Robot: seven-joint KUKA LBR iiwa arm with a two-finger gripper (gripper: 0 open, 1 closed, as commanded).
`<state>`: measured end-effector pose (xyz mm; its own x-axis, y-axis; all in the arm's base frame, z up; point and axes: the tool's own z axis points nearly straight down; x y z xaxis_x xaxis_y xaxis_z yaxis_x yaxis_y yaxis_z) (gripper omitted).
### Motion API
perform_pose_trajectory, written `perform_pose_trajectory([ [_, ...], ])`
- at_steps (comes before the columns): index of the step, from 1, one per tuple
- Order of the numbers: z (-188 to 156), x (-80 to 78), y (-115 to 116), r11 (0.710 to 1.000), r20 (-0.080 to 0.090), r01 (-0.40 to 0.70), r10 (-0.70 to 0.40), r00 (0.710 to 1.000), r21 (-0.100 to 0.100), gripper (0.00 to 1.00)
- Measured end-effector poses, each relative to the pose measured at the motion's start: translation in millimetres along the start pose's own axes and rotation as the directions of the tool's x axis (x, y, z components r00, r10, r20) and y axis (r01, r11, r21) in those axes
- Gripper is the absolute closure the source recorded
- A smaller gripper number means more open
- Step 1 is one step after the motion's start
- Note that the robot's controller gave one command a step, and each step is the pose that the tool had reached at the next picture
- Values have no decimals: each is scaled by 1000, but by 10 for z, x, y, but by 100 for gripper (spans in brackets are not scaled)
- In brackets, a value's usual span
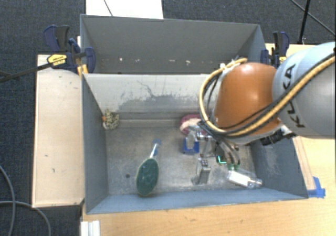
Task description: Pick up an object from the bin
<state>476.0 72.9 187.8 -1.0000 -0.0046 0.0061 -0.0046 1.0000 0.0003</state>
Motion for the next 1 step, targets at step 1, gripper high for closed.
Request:
perform_pose_trajectory([
  [1,1189,-750,-217,799,6,601,-601,799,4,0],
])
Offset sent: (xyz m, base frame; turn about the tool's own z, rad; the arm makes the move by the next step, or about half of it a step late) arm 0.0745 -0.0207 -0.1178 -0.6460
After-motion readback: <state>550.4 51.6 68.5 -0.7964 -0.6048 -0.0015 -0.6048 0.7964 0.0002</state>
